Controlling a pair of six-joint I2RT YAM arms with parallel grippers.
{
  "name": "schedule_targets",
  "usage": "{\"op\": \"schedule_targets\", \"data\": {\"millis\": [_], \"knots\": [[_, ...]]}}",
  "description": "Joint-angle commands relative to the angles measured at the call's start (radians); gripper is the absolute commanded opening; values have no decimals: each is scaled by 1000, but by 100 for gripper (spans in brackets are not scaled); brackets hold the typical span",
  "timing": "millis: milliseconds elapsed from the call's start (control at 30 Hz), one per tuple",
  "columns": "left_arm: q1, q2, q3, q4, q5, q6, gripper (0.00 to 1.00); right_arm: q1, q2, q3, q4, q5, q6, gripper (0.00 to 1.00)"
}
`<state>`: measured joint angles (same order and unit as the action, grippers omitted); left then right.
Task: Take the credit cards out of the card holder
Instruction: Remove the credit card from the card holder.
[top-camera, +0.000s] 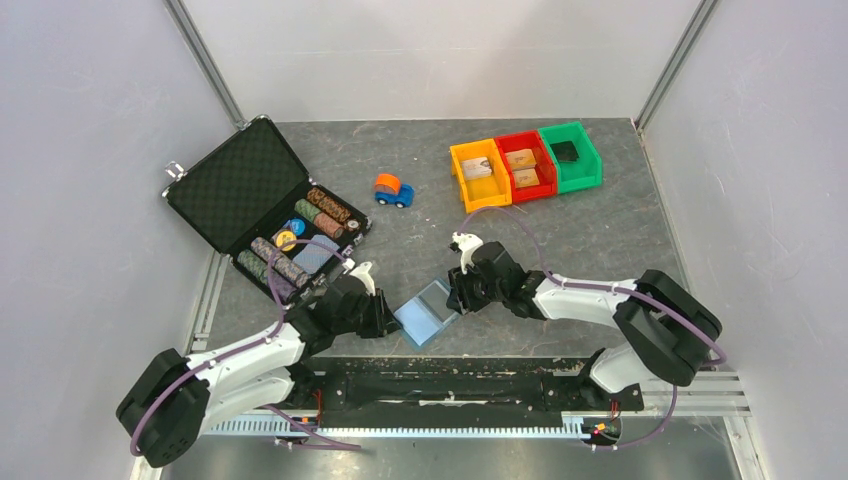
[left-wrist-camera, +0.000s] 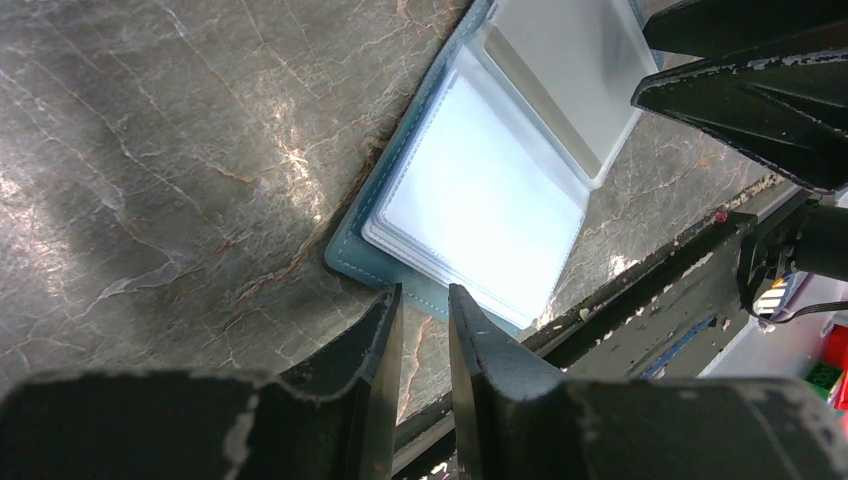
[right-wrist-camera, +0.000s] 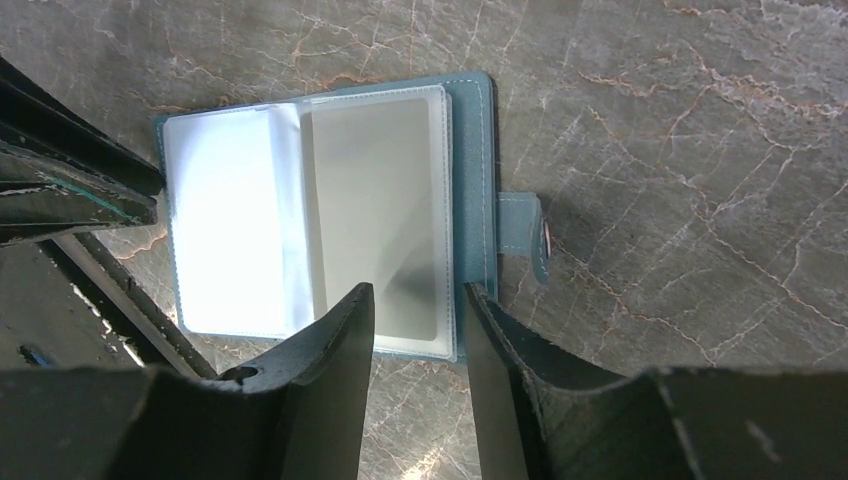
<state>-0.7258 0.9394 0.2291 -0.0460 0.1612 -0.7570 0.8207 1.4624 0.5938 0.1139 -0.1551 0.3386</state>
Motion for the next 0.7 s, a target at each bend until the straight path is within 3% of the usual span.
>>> {"op": "schedule_targets", "data": {"millis": [0, 667], "knots": [[0, -15, 21, 25, 4, -2, 30, -5, 17, 40, 19, 8, -20, 41], [0, -7, 18, 33, 2, -5, 30, -5, -34, 25, 47, -64, -22, 32]]}}
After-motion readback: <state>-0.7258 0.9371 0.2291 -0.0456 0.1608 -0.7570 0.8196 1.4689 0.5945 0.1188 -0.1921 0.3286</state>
